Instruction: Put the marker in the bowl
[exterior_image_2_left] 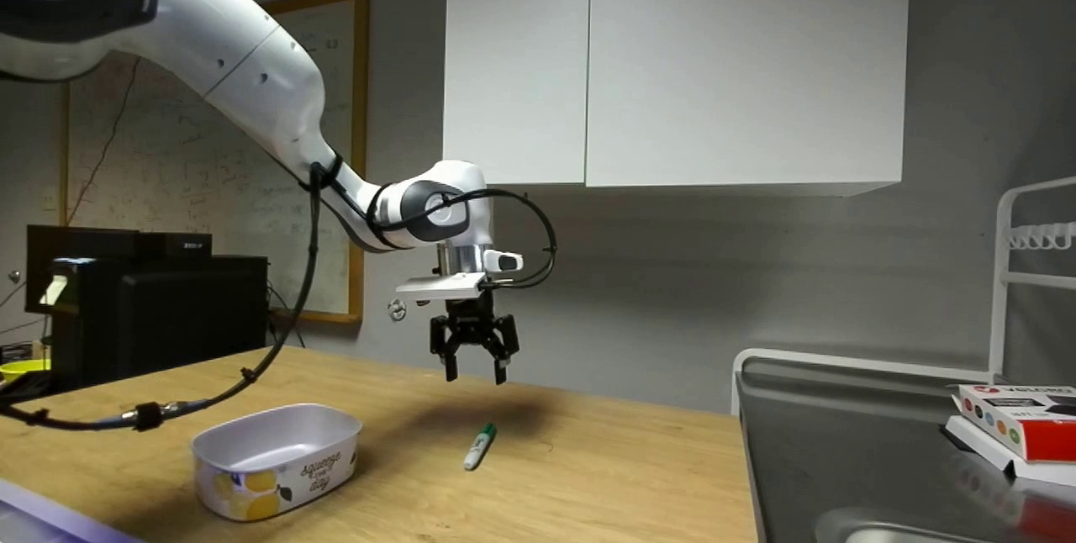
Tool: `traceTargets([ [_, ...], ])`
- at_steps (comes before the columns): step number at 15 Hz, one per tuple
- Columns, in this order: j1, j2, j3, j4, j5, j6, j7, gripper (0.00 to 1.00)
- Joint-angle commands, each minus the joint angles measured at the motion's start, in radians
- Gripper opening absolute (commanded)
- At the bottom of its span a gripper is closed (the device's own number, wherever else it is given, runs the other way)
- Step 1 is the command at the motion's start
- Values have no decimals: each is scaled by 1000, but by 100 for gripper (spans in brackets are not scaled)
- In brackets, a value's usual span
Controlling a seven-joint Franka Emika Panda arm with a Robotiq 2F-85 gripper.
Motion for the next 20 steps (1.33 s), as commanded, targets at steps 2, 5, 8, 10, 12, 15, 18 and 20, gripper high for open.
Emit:
traceTargets([
  [2, -38, 83, 8, 66, 19, -38, -82, 100],
  [5, -56, 125, 12, 89, 21, -48, -112, 100],
  [8, -65, 145, 21, 102, 24, -54, -135, 100],
  [10, -65, 158, 28, 108, 22, -58, -143, 100],
  [12, -62, 165, 35, 109, 18, -60, -150, 100],
  [15, -62, 181, 45, 117, 13, -71, -157, 100],
  [18, -61, 201, 52, 128, 10, -94, -163, 100],
  [20, -63, 217, 55, 138, 13, -111, -165, 100],
])
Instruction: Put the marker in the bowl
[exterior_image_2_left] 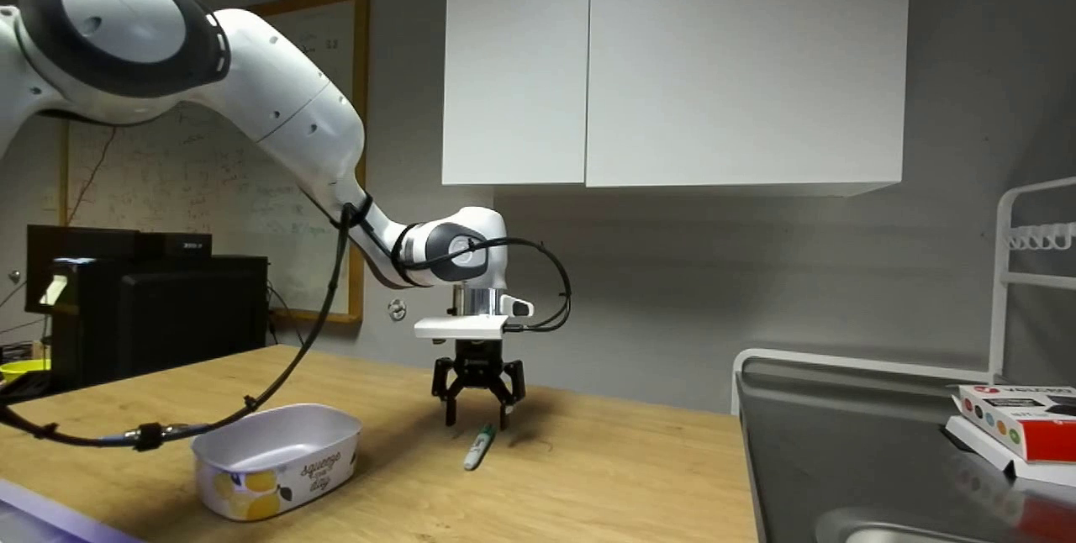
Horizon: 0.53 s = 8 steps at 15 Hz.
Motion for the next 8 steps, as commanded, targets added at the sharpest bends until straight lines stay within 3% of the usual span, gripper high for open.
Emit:
traceTargets([
  [1, -13, 46, 16, 48, 11, -50, -28, 100],
  [4, -14, 64, 20, 60, 12, -66, -28, 100],
  [5, -13, 67, 21, 60, 8, -59, -24, 75],
  [6, -13, 70, 21, 61, 7, -58, -23, 73],
  [8, -14, 74, 23, 64, 8, -58, -23, 59],
])
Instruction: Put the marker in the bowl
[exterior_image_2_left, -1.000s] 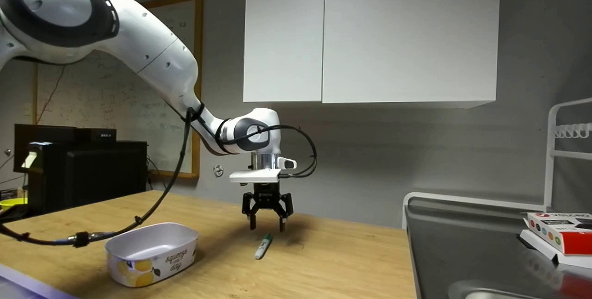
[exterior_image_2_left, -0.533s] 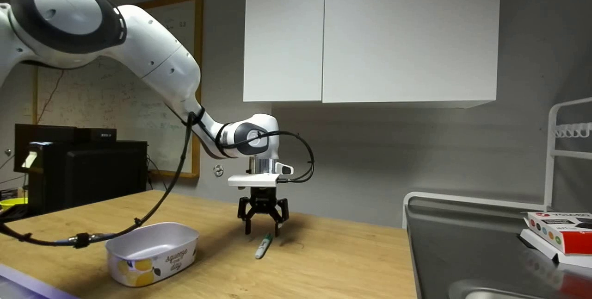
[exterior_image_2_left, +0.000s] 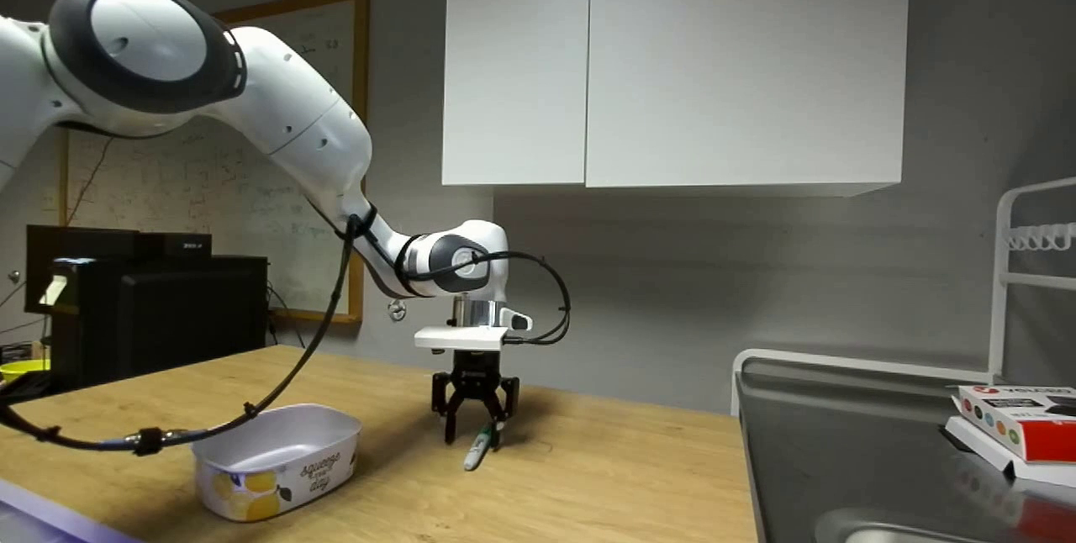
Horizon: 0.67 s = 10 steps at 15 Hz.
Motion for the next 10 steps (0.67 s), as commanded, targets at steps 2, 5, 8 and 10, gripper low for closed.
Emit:
traceTargets([
  [2, -13, 21, 14, 40, 3, -22, -20, 42],
  [5, -11, 13, 12, 45, -4, -20, -16, 20],
  [8, -7, -20, 6, 38, -18, -14, -1, 1],
  [10, -1, -65, -2, 26, -34, 3, 20, 6],
])
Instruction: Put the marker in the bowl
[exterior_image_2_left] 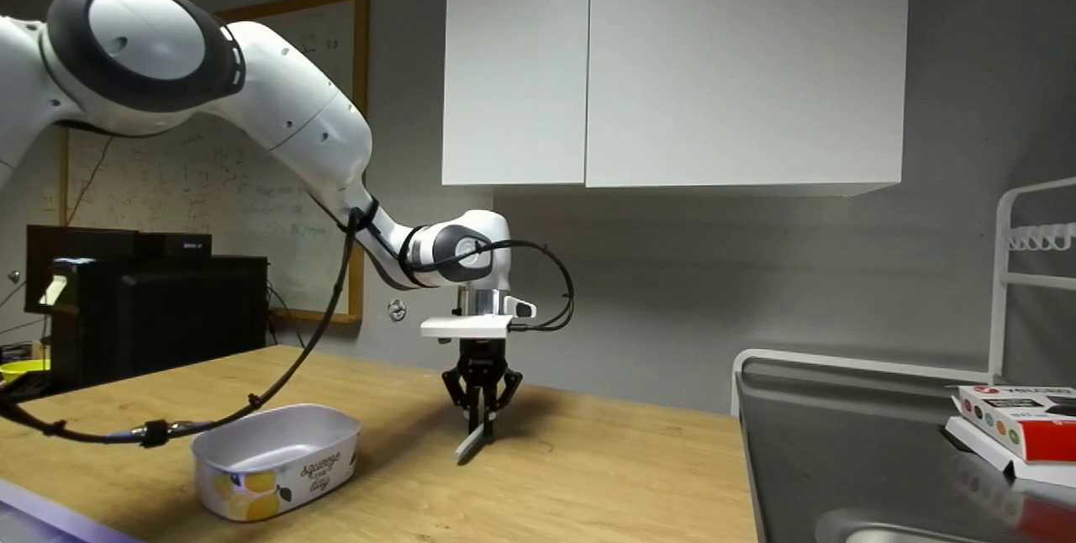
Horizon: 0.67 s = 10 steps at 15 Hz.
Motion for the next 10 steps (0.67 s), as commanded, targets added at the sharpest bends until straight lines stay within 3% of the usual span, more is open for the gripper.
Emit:
traceTargets([
  [1, 6, -100, -11, -28, -40, 27, 48, 6],
  [5, 23, -290, -25, -105, -59, 104, 188, 6],
  [10, 52, -521, 2, -247, -128, 132, 465, 6],
])
